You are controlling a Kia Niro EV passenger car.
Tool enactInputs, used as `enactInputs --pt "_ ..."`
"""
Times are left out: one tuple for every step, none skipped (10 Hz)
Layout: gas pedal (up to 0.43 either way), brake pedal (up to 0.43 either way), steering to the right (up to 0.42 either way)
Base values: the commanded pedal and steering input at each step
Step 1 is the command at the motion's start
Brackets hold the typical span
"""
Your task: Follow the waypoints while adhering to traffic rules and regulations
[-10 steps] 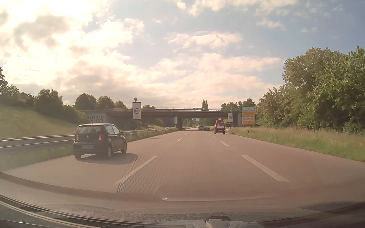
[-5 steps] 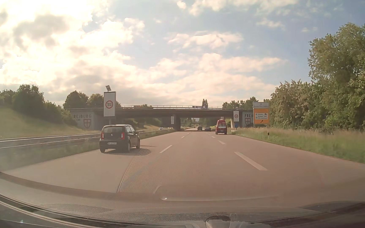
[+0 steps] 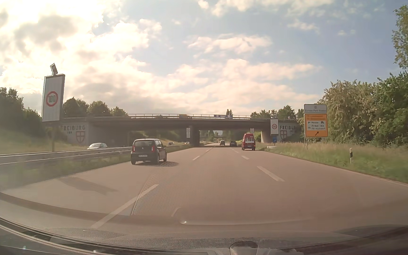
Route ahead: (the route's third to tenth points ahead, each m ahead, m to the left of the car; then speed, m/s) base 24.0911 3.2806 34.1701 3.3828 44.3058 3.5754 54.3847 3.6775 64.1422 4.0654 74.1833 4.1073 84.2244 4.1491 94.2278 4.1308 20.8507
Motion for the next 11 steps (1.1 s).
enactInputs --pt "0.22 0.0 -0.001" --pt "0.22 0.0 -0.001" --pt "0.22 0.0 -0.001" --pt "0.22 0.0 -0.001" --pt "0.22 0.0 -0.001" --pt "0.22 0.0 -0.001" --pt "0.22 0.0 -0.001" --pt "0.22 0.0 -0.001" --pt "0.22 0.0 -0.001" --pt "0.22 0.0 -0.001" --pt "0.22 0.0 -0.001"
